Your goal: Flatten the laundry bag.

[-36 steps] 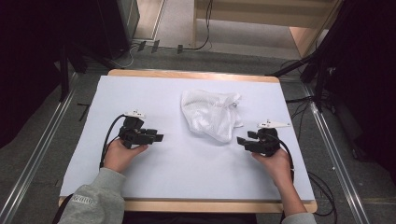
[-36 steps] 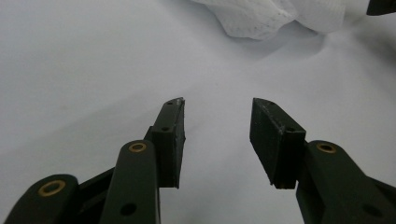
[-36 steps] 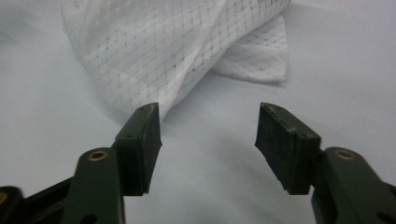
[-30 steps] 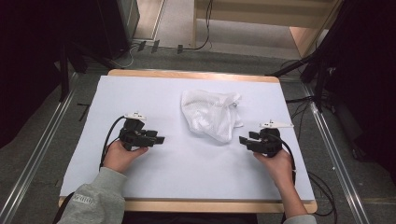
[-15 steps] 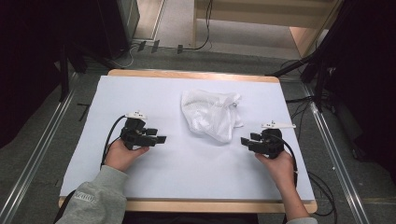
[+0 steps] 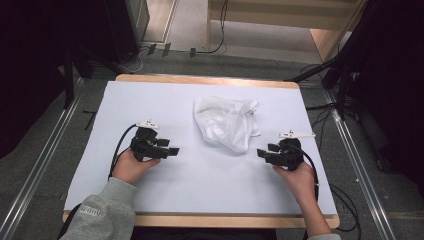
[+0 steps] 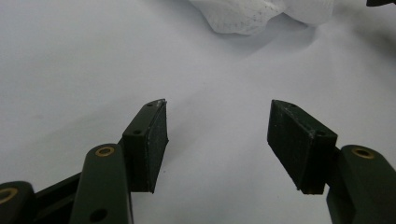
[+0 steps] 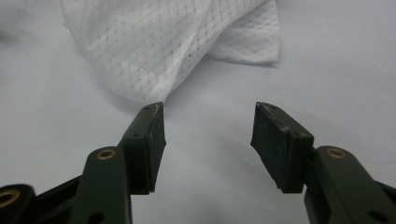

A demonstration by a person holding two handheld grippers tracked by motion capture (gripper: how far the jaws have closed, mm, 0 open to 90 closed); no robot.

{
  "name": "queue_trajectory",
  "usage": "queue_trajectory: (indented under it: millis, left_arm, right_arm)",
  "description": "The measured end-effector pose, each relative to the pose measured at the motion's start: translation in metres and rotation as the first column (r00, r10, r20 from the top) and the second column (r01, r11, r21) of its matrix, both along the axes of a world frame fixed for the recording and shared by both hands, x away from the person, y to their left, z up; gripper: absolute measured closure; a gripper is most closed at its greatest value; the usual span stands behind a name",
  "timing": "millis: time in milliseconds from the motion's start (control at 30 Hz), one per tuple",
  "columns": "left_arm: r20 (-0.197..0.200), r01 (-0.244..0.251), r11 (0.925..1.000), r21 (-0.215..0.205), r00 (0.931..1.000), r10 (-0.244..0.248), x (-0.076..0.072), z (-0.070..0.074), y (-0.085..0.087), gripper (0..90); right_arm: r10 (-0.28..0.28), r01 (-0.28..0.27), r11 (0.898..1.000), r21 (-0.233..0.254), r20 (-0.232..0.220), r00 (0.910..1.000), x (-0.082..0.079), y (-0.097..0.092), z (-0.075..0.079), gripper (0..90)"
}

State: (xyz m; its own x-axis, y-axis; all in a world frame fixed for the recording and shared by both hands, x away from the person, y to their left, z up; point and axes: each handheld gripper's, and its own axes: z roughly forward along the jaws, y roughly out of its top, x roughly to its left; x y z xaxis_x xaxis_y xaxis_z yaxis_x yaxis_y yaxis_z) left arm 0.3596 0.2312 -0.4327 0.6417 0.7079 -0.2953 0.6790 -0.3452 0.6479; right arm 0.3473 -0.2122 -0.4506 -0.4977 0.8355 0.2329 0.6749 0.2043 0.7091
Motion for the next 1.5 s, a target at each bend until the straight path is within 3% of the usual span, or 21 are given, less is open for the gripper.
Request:
queue_trajectory:
  millis: [300,467,567,800,1033,1100,1233,1400,1500]
  left_arm:
    - [-0.002,0.008,1.0000,-0.001,1.0000,-0.008,-0.001,0.000,0.000,38.6]
    - [0.002,0.010,0.9999,-0.008,1.0000,-0.010,-0.002,0.001,0.000,38.7]
    - [0.003,0.009,0.9999,-0.004,1.0000,-0.009,-0.005,0.001,0.003,38.9]
    - [0.007,-0.018,0.9998,-0.005,0.9998,0.018,-0.011,0.001,0.011,39.2]
    - [0.007,-0.045,0.9990,-0.002,0.9990,0.045,-0.019,0.001,0.022,39.3]
    - [0.005,-0.056,0.9984,0.002,0.9984,0.056,-0.022,0.000,0.024,39.4]
    - [0.008,-0.073,0.9973,0.006,0.9973,0.073,-0.026,-0.001,0.030,39.5]
    - [0.005,-0.080,0.9968,0.009,0.9968,0.080,-0.029,-0.001,0.033,39.6]
    - [0.003,-0.083,0.9965,0.009,0.9965,0.083,-0.030,-0.002,0.035,39.6]
  right_arm:
    - [0.004,-0.003,1.000,-0.013,0.032,0.9995,0.014,0.002,0.014,45.1]
    - [-0.007,0.006,1.000,0.007,0.041,0.9992,0.033,0.007,0.020,45.6]
    - [-0.010,0.010,1.000,-0.007,0.025,0.9996,0.052,0.012,0.021,45.9]
    - [-0.016,0.016,1.000,-0.009,0.023,0.9996,0.077,0.017,0.023,43.8]
    - [-0.015,0.015,1.000,-0.016,0.026,0.9995,0.106,0.025,0.031,35.1]
    - [-0.021,0.022,0.999,-0.024,0.039,0.9990,0.114,0.028,0.033,30.0]
    - [-0.038,0.039,0.998,-0.051,0.020,0.9991,0.133,0.035,0.036,14.2]
    - [-0.046,0.048,0.996,-0.069,0.034,0.9983,0.147,0.040,0.034,13.8]
    - [-0.030,0.031,0.999,-0.044,0.025,0.9992,0.154,0.045,0.027,14.0]
